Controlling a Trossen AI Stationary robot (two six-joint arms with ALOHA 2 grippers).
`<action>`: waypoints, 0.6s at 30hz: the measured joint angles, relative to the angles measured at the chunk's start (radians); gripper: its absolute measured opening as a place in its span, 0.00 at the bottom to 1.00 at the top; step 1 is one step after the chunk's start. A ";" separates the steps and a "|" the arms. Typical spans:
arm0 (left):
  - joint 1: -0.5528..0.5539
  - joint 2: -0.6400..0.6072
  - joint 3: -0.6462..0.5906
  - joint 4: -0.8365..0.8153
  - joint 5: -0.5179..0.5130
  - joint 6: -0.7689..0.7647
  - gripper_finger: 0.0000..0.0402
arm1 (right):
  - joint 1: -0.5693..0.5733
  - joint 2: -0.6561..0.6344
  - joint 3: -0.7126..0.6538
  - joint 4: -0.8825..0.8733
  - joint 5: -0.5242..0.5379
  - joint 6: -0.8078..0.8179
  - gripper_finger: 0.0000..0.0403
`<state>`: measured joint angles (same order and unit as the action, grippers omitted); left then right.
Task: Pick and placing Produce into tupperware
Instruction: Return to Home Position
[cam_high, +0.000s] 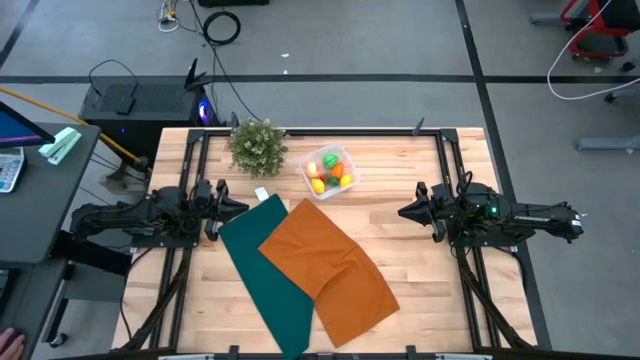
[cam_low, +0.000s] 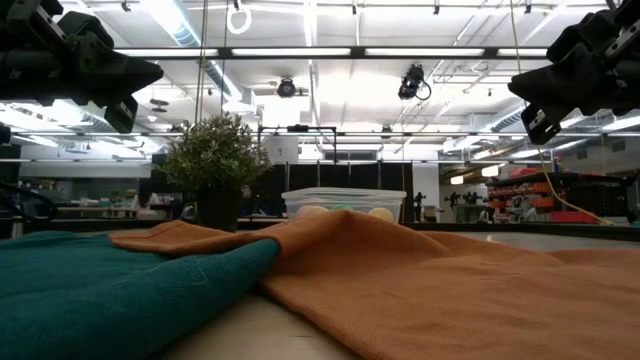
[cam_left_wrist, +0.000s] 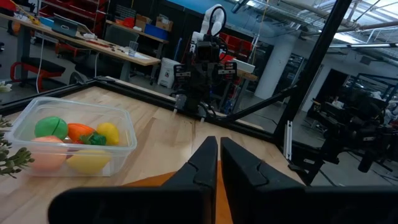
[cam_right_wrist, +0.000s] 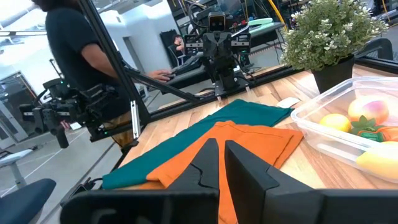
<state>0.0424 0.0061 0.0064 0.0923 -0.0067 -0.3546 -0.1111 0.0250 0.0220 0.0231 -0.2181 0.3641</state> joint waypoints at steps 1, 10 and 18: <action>0.000 0.000 0.000 0.000 0.000 0.000 0.06 | 0.000 0.000 0.000 0.000 0.000 0.000 0.00; 0.000 0.000 0.000 0.000 0.000 0.000 0.09 | 0.000 0.000 0.000 0.000 0.000 0.000 0.00; 0.000 0.000 0.000 0.000 0.000 0.000 0.06 | 0.000 0.000 0.000 0.000 0.000 0.000 0.00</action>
<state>0.0424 0.0063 0.0065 0.0923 -0.0067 -0.3546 -0.1111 0.0250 0.0219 0.0231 -0.2182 0.3641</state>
